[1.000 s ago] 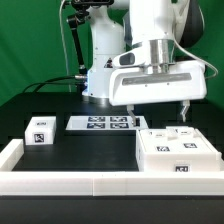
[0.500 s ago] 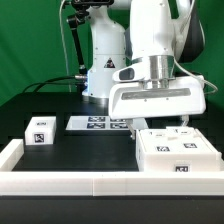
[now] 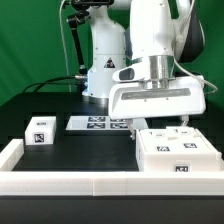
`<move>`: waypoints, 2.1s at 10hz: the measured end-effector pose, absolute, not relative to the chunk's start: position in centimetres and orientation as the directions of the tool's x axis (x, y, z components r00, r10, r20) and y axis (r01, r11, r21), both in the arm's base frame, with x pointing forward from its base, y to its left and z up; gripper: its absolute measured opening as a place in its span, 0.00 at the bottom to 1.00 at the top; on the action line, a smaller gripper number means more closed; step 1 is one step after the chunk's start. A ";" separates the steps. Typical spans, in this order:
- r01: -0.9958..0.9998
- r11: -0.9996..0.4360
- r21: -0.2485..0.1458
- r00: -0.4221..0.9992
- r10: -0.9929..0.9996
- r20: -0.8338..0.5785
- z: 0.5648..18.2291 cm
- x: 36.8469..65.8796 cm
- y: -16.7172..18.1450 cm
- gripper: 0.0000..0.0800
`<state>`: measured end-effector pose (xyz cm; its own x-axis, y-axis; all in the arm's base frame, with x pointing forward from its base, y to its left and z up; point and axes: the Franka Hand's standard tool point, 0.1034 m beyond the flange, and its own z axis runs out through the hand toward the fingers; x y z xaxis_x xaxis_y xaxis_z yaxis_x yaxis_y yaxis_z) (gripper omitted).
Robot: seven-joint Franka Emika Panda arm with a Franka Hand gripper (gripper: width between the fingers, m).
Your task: Assemble cabinet
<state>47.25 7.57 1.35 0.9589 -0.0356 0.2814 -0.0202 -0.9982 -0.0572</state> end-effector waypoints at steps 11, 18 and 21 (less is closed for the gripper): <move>0.001 -0.998 -0.057 0.949 -0.017 0.314 0.6 49.8 8.0 0.89; -0.001 -0.999 -0.047 0.944 -0.017 0.328 0.5 49.5 7.2 0.03; 0.000 -0.999 -0.047 0.944 -0.016 0.328 0.5 49.5 7.2 0.00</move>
Offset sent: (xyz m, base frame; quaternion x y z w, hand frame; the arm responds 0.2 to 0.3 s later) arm 0.0277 0.0088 -0.0134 0.0131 0.0087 -0.0048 0.9999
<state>49.53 7.22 0.46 0.9444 -0.0156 0.3284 -0.0002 -0.9989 -0.0470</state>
